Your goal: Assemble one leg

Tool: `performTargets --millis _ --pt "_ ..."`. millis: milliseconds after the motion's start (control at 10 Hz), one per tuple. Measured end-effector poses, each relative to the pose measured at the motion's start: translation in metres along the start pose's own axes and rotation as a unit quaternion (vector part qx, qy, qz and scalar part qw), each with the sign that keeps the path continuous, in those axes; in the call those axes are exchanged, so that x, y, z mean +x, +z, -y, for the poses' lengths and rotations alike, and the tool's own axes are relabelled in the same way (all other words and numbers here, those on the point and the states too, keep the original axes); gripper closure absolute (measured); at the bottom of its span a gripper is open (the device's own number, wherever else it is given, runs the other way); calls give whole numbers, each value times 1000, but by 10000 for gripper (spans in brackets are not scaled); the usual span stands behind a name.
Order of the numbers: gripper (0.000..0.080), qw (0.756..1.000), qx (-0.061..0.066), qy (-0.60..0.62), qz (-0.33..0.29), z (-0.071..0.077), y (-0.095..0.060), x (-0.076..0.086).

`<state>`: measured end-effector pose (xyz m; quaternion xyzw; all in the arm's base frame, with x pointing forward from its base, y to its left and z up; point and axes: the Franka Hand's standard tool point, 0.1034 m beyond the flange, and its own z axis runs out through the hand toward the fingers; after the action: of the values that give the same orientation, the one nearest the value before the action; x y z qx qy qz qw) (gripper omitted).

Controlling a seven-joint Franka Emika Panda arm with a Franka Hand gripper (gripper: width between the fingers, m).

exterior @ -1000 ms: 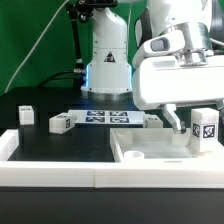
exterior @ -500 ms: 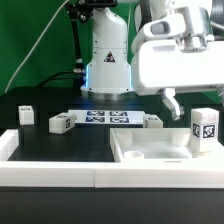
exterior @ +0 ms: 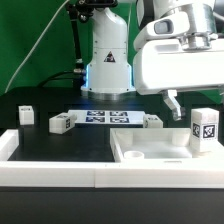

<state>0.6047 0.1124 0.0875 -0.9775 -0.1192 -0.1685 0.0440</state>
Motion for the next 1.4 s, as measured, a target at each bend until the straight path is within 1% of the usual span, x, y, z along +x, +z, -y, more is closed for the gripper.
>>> performTargets --millis 100,200,300,400,500,600,700,800,900,1000,1300,1400 --pt "150 998 9 2 56 -3 1 1" --pt "150 996 16 4 92 -4 -1 5" --pt "150 993 20 5 114 -5 -1 7" --pt "150 986 30 7 164 -2 -2 1" --pt "150 984 33 9 176 -1 -1 5" --pt "150 985 33 8 171 -1 0 7" --pt "289 985 33 8 172 -1 0 6" --pt "289 985 33 8 172 -1 0 6" --pt "428 984 33 8 172 -1 0 6" --pt "511 984 33 8 172 -1 0 6" --pt "511 984 30 27 173 -1 0 6" --pt "511 982 25 67 173 -1 1 6"
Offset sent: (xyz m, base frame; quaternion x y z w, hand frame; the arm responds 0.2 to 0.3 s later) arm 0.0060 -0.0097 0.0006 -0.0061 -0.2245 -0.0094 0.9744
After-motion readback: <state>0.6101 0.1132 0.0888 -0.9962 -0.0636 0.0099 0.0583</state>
